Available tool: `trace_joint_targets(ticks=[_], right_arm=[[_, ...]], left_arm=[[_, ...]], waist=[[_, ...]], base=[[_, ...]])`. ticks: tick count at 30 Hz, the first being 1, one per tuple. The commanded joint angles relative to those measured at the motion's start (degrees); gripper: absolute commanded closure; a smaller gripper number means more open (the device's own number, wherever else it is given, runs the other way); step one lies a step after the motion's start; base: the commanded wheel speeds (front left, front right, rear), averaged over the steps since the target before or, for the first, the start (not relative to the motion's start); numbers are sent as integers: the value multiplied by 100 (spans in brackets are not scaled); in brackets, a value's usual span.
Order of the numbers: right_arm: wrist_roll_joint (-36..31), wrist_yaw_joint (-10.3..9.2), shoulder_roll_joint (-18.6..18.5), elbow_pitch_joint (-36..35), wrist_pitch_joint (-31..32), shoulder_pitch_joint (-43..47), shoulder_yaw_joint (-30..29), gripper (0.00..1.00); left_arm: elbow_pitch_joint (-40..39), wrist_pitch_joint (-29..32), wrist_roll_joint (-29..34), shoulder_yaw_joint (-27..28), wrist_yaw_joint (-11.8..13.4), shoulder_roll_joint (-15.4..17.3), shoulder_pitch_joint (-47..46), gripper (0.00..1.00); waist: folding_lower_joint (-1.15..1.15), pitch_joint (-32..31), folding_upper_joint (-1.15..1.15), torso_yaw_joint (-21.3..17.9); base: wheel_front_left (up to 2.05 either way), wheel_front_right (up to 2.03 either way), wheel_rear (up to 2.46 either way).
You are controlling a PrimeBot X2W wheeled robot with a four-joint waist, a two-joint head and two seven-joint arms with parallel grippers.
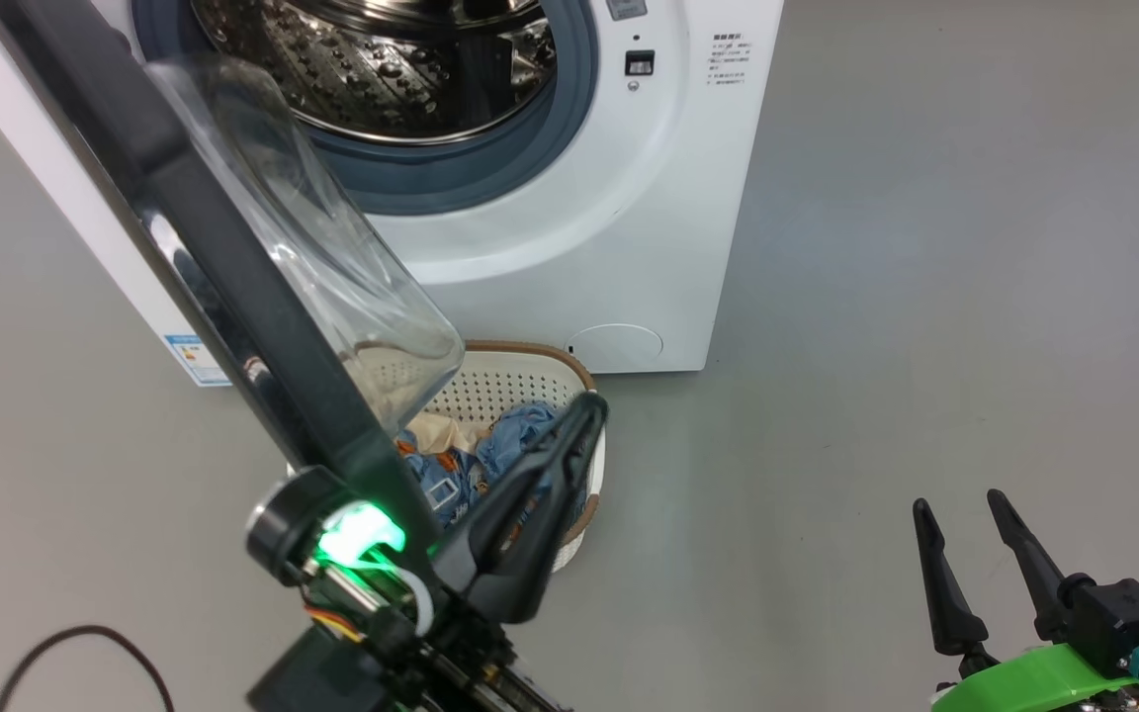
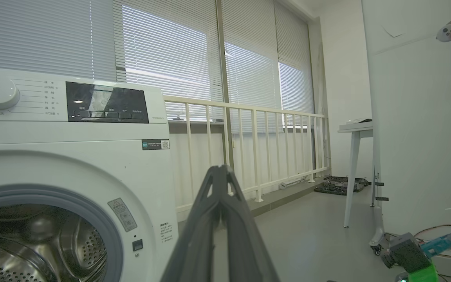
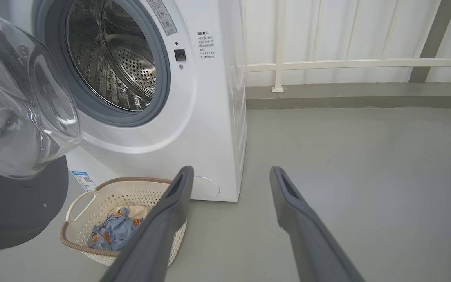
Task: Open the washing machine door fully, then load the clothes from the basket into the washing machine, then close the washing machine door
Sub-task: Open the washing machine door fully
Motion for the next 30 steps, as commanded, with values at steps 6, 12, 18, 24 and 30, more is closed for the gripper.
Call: trace_joint_targets(ticks=[6, 12, 18, 24, 30], right_arm=[[-14, 9, -70, -110, -69, -248, 131, 0], [-3, 9, -95, -92, -69, -285, 135, 0], [16, 9, -104, -75, -69, -289, 125, 0], [59, 9, -110, -38, -69, -305, 162, 0], [97, 9, -106, -8, -69, -327, 194, 0]], left_arm=[[326, -21, -67, -104, -18, 1, 94, 100], [634, -21, -63, -243, -18, -12, 311, 100], [921, -21, -85, -365, -18, 88, 475, 100], [1423, -21, -95, -233, -18, 142, 571, 100], [1992, -21, -128, 183, -18, 78, 480, 100]], waist=[[0, 88, 0, 31], [0, 125, 0, 63], [0, 103, 0, 90], [0, 87, 0, 64], [0, 89, 0, 12]], base=[[0, 0, 0], [0, 0, 0], [0, 0, 0], [0, 0, 0], [0, 0, 0]])
